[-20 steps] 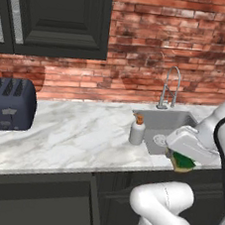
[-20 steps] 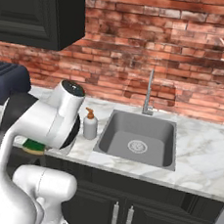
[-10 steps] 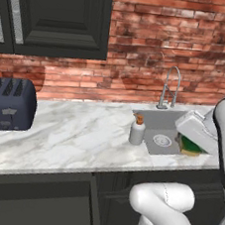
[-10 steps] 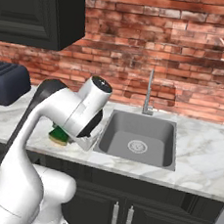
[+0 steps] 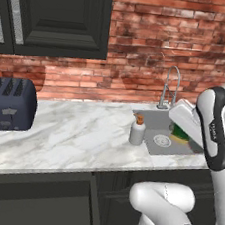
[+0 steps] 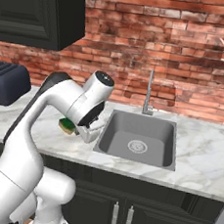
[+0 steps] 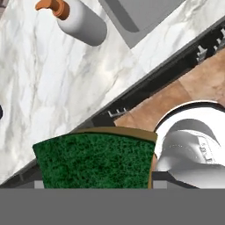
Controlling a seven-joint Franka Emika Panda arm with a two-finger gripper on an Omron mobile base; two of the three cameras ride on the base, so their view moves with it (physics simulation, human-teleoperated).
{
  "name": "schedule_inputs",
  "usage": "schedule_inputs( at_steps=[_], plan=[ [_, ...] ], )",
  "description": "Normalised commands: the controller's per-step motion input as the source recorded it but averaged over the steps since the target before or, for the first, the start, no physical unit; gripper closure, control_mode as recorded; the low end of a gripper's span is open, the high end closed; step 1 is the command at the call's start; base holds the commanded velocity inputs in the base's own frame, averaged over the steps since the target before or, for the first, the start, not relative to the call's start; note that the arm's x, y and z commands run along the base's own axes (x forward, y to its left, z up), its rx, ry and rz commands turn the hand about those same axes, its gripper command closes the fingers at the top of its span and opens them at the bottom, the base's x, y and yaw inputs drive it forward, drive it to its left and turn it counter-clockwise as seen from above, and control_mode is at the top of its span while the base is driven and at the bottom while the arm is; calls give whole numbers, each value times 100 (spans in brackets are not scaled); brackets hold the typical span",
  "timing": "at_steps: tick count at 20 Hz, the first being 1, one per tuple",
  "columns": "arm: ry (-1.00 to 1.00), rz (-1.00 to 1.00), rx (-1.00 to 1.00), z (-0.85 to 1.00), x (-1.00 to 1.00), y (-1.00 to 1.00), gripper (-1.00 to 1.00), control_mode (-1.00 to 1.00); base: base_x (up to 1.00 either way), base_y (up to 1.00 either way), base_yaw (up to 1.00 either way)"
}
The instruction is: Restock the sink supplies by placing the sponge and soap dispenser on the counter and next to the sink. Make sure the soap dispenser is upright.
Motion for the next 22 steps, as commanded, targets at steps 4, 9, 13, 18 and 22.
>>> schedule_inputs(
  at_steps=[4,9,13,18,22],
  plan=[
    [2,-24,0,-27,38,0,100,-100,0,0,0],
    [1,-17,0,-46,37,0,100,-100,0,0,0],
    [0,-10,0,-58,6,17,100,-100,0,0,0],
    [0,-14,0,-43,17,25,100,-100,0,0,0],
    [2,-12,0,-3,44,51,100,-100,0,0,0]
  ],
)
